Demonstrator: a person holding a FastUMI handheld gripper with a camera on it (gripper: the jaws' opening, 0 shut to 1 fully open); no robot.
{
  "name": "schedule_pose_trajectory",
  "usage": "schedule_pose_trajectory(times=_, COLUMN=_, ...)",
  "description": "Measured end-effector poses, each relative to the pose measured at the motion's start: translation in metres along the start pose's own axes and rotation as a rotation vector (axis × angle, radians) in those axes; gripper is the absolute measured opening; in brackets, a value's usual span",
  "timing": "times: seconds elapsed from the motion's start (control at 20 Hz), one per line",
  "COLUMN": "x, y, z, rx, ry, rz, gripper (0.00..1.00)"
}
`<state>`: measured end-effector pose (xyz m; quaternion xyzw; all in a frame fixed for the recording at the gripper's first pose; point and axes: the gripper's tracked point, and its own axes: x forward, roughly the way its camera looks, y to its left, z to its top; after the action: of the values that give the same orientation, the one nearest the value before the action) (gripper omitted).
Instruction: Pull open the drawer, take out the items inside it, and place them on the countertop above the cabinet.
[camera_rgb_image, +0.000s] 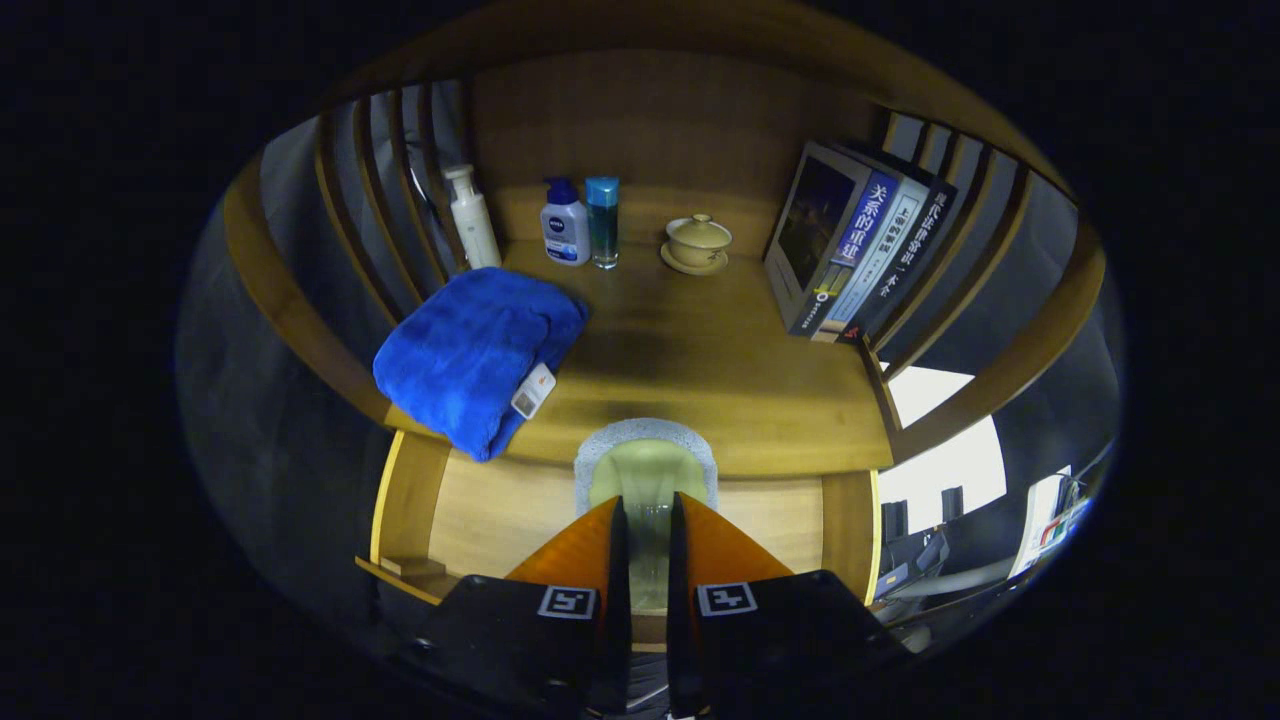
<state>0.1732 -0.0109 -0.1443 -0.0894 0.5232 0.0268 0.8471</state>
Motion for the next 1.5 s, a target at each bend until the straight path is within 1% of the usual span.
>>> schedule_pose_trajectory(times=0.2, x=0.025, y=-0.011, z=0.03, rx=0.013, ry=0.002, rz=-0.032, gripper=0.23)
schedule_pose_trajectory(times=0.5, x=0.076, y=-0.028, z=0.075, rx=0.094, ry=-0.017, rz=-0.054, gripper=0.23)
schedule_pose_trajectory(times=0.65, x=0.092, y=-0.027, z=0.088, rx=0.145, ry=-0.023, rz=-0.043, gripper=0.23)
schedule_pose_trajectory(times=0.7, x=0.095, y=-0.03, z=0.09, rx=0.154, ry=-0.025, rz=-0.05, gripper=0.26)
schedule_pose_trajectory(times=0.75, x=0.097, y=-0.028, z=0.089, rx=0.153, ry=-0.024, rz=-0.045, gripper=0.32)
schedule_pose_trajectory(times=0.9, x=0.091, y=-0.028, z=0.085, rx=0.141, ry=-0.045, rz=-0.05, gripper=0.61)
schedule_pose_trajectory(times=1.0, x=0.086, y=-0.024, z=0.08, rx=0.149, ry=-0.072, rz=-0.033, gripper=0.8)
schedule_pose_trajectory(times=1.1, x=0.08, y=-0.022, z=0.075, rx=0.149, ry=-0.115, rz=-0.016, gripper=0.89)
schedule_pose_trajectory(times=1.2, x=0.07, y=-0.023, z=0.071, rx=0.121, ry=-0.175, rz=-0.021, gripper=0.99)
schedule_pose_trajectory(times=1.3, x=0.06, y=-0.023, z=0.061, rx=0.092, ry=-0.228, rz=-0.028, gripper=0.99)
schedule_pose_trajectory(times=1.5, x=0.031, y=-0.014, z=0.037, rx=0.103, ry=-0.32, rz=-0.003, gripper=0.99)
